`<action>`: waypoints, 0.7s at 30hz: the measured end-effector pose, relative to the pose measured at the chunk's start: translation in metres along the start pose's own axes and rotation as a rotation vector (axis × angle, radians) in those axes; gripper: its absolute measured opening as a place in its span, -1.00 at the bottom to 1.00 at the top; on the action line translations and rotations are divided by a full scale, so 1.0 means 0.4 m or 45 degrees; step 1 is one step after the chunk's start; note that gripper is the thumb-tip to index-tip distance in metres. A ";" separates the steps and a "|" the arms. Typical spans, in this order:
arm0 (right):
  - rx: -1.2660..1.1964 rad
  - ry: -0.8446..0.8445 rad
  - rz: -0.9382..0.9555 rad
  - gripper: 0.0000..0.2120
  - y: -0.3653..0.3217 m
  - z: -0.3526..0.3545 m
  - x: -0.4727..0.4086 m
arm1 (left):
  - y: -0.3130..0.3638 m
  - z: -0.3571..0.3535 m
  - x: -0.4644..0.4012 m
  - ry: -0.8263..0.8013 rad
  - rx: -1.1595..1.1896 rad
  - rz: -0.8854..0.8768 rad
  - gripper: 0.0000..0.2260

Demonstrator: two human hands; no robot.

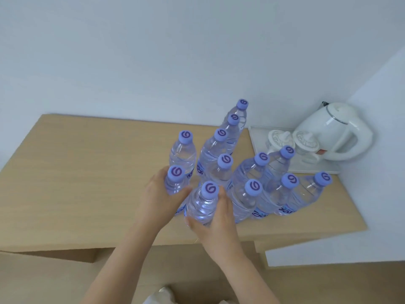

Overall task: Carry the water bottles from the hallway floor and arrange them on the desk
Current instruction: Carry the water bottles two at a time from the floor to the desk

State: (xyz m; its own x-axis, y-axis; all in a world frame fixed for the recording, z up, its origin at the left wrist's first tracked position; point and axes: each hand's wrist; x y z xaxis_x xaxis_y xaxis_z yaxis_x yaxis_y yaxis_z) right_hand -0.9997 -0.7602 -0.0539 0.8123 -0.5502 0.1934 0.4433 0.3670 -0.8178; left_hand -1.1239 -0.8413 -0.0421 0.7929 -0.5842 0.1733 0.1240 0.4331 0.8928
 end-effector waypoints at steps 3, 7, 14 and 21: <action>0.009 -0.125 -0.055 -0.12 0.008 0.018 0.017 | 0.004 0.009 0.037 0.084 -0.078 -0.078 -0.61; 0.012 -0.125 -0.029 -0.51 0.034 0.061 0.049 | 0.050 0.015 0.083 0.240 -0.159 -0.243 -0.55; 0.059 -0.149 -0.072 -0.41 0.131 0.221 0.178 | 0.165 -0.102 0.181 0.408 -0.292 -0.458 -0.75; 0.114 0.122 -0.180 -0.47 0.297 0.463 0.419 | 0.284 -0.422 0.333 0.009 -0.457 -0.519 -0.77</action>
State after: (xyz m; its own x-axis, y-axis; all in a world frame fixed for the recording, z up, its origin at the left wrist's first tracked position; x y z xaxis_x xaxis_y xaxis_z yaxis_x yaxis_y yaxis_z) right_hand -0.7407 -0.6697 -0.0182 0.7019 -0.6682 0.2468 0.5857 0.3442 -0.7338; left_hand -0.9034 -0.7542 0.0122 0.6416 -0.7499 -0.1614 0.6176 0.3802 0.6885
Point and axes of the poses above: each hand's wrist, its own x-axis away from the middle knuckle, its own z-axis out of the back of the hand, y = z × x, and after that the axes turned 8 degrees about -y, right-handed
